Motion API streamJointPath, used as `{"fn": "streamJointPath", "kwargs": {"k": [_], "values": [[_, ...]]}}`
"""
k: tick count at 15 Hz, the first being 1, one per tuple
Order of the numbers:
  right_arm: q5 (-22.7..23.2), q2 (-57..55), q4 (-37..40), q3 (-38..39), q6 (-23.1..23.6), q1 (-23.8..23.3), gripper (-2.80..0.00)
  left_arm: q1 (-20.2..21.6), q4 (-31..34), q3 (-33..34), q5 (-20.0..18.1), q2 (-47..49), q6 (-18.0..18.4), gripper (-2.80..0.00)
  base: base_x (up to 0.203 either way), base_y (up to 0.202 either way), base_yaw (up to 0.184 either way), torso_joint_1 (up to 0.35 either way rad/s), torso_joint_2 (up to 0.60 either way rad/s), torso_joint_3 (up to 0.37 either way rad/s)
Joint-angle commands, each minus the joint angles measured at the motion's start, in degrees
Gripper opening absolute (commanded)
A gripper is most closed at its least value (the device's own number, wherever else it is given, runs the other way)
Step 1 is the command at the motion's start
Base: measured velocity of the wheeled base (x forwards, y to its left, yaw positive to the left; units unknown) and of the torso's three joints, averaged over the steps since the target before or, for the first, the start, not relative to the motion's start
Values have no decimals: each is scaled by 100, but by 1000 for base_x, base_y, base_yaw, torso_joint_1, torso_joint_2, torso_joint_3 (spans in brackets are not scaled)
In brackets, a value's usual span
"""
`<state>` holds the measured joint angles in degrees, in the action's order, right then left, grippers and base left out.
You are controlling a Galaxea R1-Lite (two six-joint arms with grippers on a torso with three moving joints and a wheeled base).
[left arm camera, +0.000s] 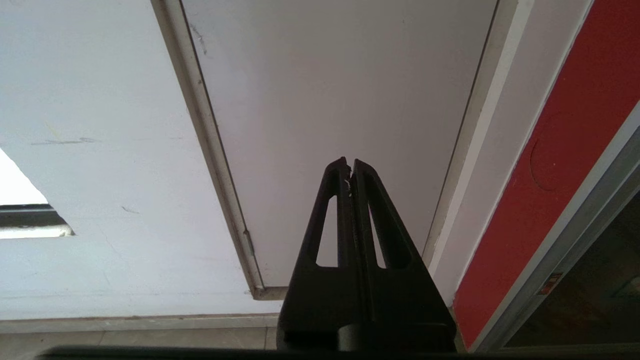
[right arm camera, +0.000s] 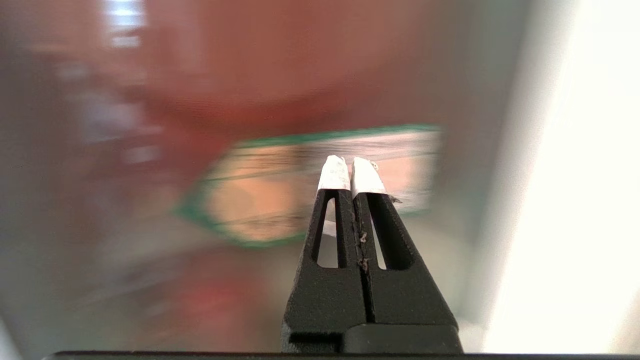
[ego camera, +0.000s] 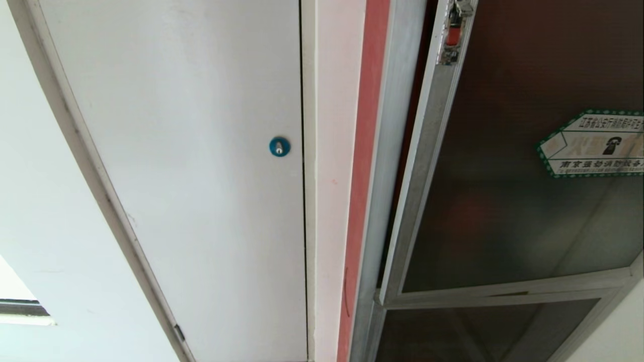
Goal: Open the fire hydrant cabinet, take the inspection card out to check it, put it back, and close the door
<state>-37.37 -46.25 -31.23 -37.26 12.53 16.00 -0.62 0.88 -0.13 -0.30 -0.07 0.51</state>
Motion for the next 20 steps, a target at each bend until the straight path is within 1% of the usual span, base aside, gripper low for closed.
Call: {"fn": "streamJointPath", "kwargs": {"k": [1,3,4,6,7,9,12,13,14,15,16,17,18,20], "values": [[-50,875,478,-62,11,-760,-280,1,0,1,4,7,2,-280,0,0,0,0,0,0],[-33,1431,1026,-79,20,-1328,-280,1,0,-4,4,7,2,-280,0,0,0,0,0,0],[-1,1611,1283,-94,40,-1507,-280,1,0,3,1,7,2,-280,0,0,0,0,0,0],[172,2238,1663,-107,83,-1750,-280,1,0,-4,4,7,2,-280,0,0,0,0,0,0],[334,2537,1886,-78,91,-1820,-280,1,0,4,3,7,2,-280,0,0,0,0,0,0],[849,3033,2273,183,74,-1858,-280,1,0,-4,4,7,2,-280,0,0,0,0,0,0],[1527,3663,2399,1105,21,-1684,-280,1,0,-2,4,7,2,-280,0,0,0,0,0,0],[1888,3920,2424,1476,-65,-1621,-280,1,0,3,4,7,2,-280,0,0,0,0,0,0],[2303,4217,2468,1844,-211,-1587,-280,1,0,4,-5,7,2,-280,0,0,0,0,0,0],[2604,4489,2536,2177,-340,-1570,-280,1,0,4,-3,7,-4,-280,0,0,0,0,0,0],[2810,4606,2587,2501,-532,-1558,-280,1,0,4,4,7,-5,-280,0,0,0,0,0,0],[3018,4613,2640,2663,-894,-1550,-280,1,0,-4,4,7,-7,-280,0,0,0,0,0,0],[3116,4616,2665,2712,-992,-1547,-280,1,0,-2,-3,7,2,-280,0,0,0,0,0,0],[3523,4616,2642,3216,-1165,-1549,-280,1,0,-4,4,7,2,-280,0,0,0,0,0,0]]}}
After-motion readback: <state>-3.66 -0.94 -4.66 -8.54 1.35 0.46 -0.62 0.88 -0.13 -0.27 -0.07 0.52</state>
